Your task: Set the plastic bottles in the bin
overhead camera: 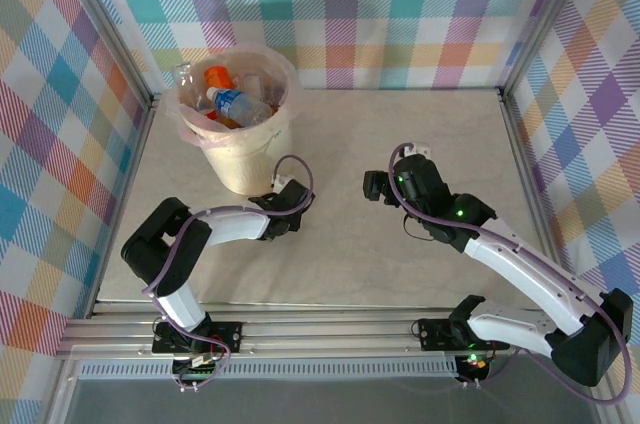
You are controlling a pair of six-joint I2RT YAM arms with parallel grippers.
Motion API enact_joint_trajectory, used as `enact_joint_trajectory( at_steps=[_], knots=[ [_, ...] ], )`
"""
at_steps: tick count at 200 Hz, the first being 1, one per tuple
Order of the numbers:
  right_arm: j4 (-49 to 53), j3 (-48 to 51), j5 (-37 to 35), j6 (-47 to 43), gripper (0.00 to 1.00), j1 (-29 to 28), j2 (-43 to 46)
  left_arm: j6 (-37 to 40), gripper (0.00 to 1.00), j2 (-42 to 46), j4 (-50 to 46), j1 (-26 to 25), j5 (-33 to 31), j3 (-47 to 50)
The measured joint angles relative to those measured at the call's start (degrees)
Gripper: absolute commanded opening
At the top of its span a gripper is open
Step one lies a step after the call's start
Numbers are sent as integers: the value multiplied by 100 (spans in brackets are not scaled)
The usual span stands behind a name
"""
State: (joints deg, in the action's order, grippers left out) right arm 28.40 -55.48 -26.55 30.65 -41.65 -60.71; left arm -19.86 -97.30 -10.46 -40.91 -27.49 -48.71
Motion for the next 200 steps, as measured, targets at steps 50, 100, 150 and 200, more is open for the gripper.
enact_joint_trajectory(
  at_steps=[50, 100, 150, 200],
  knots=[
    [-2, 0, -2, 0, 100, 0, 0, 13, 47, 90, -101, -181, 48, -31],
    [-2, 0, -2, 2, 100, 0, 0, 223, 47, 1121, -203, -424, 389, -31],
    [-7, 39, -7, 7, 100, 0, 114, 474, 47, 2511, -280, -542, 946, -96],
    [-7, 66, -70, 15, 100, 0, 267, 713, 48, 3344, -931, -542, 1067, -1137]
  ],
)
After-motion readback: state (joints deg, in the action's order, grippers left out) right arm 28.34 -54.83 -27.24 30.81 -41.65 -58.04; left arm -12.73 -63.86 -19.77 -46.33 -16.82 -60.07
